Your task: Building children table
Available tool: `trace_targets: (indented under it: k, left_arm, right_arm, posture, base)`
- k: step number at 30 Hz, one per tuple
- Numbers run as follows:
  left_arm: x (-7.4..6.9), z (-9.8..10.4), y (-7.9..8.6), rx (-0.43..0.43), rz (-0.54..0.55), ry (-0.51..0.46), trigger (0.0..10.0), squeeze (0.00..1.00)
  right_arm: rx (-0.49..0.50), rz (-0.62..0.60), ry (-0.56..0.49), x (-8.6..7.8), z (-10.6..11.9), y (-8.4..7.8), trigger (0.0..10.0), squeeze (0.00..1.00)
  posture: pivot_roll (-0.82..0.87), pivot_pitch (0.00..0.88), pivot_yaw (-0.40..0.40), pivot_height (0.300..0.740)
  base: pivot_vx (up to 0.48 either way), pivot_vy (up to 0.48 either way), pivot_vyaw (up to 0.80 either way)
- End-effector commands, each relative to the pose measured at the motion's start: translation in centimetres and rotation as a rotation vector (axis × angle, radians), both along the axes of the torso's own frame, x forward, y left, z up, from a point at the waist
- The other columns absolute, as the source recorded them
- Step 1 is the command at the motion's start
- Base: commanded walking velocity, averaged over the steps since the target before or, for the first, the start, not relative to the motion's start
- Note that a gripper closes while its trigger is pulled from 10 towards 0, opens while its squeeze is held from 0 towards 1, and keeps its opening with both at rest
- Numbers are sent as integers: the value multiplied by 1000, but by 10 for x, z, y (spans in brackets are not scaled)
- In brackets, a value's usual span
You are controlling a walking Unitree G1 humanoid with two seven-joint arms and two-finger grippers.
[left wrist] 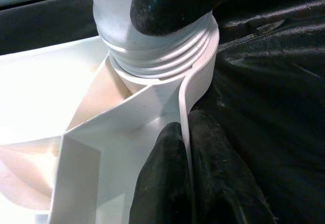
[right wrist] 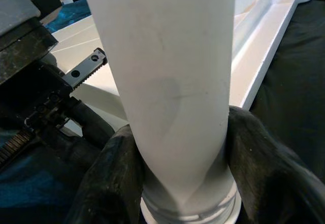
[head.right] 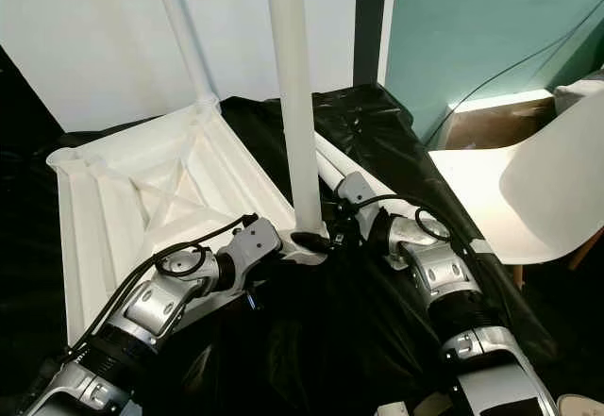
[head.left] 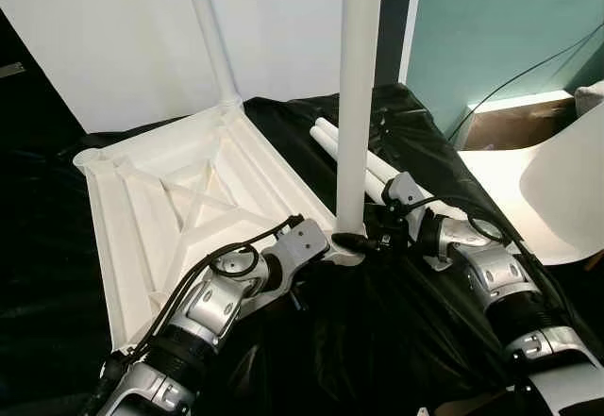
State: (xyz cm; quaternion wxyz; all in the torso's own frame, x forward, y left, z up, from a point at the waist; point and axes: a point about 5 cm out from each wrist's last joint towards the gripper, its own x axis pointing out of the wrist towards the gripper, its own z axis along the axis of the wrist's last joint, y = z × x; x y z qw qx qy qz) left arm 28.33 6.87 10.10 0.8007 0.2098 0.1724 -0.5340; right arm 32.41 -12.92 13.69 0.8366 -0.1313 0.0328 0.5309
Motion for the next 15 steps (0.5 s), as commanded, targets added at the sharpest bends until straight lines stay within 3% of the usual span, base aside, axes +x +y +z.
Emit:
trace_targets:
  k: [1, 6, 8, 11, 12, 13, 14, 15]
  left_arm:
    - [-19, -35, 1, 65, -46, 155, 10000, 0]
    - [-21, -35, -1, 65, -56, 154, 10000, 0]
    - [-21, -35, -1, 64, -56, 154, 10000, 0]
    - [-21, -35, -1, 65, -55, 155, 10000, 0]
    - [-21, -35, -1, 66, -53, 156, 10000, 0]
    - [-21, -35, 0, 67, -52, 156, 10000, 0]
    - [-21, -35, 0, 67, -52, 156, 10000, 0]
    - [-21, -35, 0, 69, -53, 157, 10000, 0]
  right_arm:
    - [-4, 38, 70, -5, -13, 7, 0, 0]
    - [36, -23, 156, -11, -34, 2, 0, 0]
    - [91, -32, 170, -28, -46, 12, 0, 0]
    - [134, -73, 133, -37, -50, 22, 0, 0]
    - [162, -147, 51, -44, -51, 30, 0, 0]
    - [211, -298, -46, -44, -47, 33, 0, 0]
    - [211, -298, -46, -44, -47, 33, 0, 0]
    - [260, -464, -126, -41, -42, 29, 0, 0]
  posture:
    - [76, 0, 53, 740]
    - [77, 0, 51, 740]
    - [76, 0, 53, 740]
    - [75, 0, 54, 740]
    - [74, 0, 57, 740]
    - [73, 0, 60, 740]
    - [73, 0, 60, 740]
    - [72, 0, 63, 740]
  base:
    - [0, 0, 0]
    - [0, 0, 0]
    - [0, 0, 0]
    - [0, 0, 0]
    - [0, 0, 0]
    - [0, 0, 0]
    - [0, 0, 0]
    - [0, 0, 0]
